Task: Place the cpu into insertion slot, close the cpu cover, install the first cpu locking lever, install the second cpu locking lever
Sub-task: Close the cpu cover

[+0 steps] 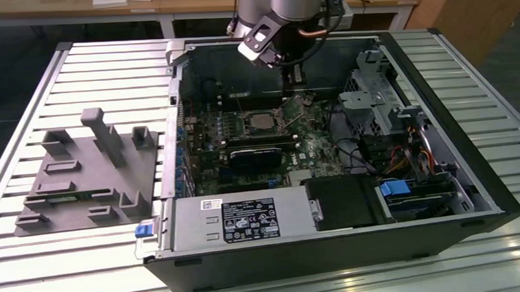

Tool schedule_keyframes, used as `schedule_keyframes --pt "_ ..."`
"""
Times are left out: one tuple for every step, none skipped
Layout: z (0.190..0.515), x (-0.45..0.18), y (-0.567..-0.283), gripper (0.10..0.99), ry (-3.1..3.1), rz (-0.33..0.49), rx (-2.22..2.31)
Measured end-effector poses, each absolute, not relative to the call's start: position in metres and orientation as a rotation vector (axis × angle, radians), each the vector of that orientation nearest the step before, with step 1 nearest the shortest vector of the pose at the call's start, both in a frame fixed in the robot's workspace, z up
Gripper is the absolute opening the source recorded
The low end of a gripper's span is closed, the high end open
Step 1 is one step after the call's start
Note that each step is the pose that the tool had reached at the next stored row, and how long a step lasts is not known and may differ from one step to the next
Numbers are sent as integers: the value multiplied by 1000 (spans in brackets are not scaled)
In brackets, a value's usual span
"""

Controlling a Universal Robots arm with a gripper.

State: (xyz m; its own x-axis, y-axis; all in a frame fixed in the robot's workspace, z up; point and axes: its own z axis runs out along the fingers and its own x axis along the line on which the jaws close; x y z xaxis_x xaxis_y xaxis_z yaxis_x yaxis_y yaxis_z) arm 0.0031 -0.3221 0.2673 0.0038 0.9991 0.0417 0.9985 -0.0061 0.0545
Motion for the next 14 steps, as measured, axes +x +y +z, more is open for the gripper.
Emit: schedule_keyframes --pt "267 5 -322 106 2208 107 2219" --pt "267 6 -322 106 2208 107 2219" --pt "267 8 -322 106 2208 107 2219" --pt "267 10 -322 106 2208 107 2219" --pt "267 11 -322 106 2208 106 2219" --pt "267 13 -322 106 2208 106 2219" --pt "267 15 -322 106 2208 106 2219" --pt "267 20 -322 106 2208 107 2219" --pt "267 21 -322 106 2208 107 2219" --pt "267 22 -322 106 2208 107 2219" --pt "267 24 -322 106 2208 107 2219" --pt "267 25 -322 106 2208 107 2219" --pt "267 27 -322 106 2208 107 2219" --pt "267 29 -322 106 2208 107 2219"
